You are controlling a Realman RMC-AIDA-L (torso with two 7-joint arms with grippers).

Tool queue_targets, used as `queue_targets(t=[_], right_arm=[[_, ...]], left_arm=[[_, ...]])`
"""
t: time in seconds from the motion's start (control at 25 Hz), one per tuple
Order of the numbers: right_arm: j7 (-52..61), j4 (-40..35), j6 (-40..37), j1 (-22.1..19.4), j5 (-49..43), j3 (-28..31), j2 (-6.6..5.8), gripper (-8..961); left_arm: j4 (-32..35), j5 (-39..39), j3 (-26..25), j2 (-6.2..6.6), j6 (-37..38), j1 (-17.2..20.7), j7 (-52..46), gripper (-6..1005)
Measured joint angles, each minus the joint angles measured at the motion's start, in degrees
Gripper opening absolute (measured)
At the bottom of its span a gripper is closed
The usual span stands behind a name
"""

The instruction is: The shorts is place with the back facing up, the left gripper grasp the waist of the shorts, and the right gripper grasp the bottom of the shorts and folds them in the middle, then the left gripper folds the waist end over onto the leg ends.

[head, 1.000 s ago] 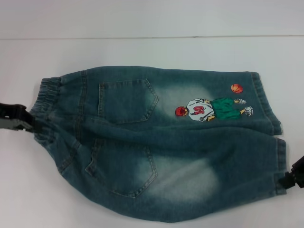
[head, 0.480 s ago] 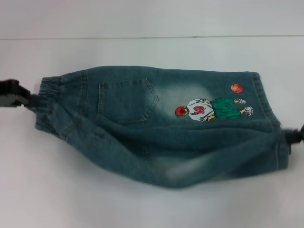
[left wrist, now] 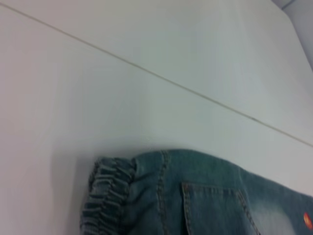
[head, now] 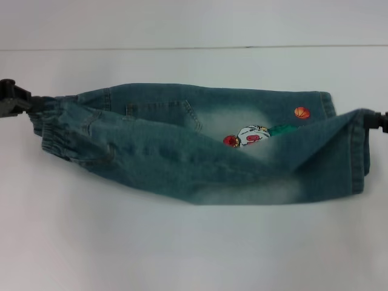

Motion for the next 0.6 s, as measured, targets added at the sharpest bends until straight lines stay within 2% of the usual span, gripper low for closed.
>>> queue_targets(t=[0.24,0.44,0.6], right_arm=[[-1.72,4.74,10.92,-0.07,3.86,0.06,0.72,9],[-5.91,9.89,19.11,0.25,6.14,-0.21,1.04,9],[-9.09,11.32,25.27,0.7,6.63,-0.16,2.75,8]], left_arm=[[-4.02,-1.62,0.14,-0.33,-6.34,0.18,0.45,62],[-5.46,-3.05,0.33,-2.02,-12.94,0.64,3.58,62],[-6.35,-4.22,0.54,-2.8,-16.02,0.85,5.01,62]])
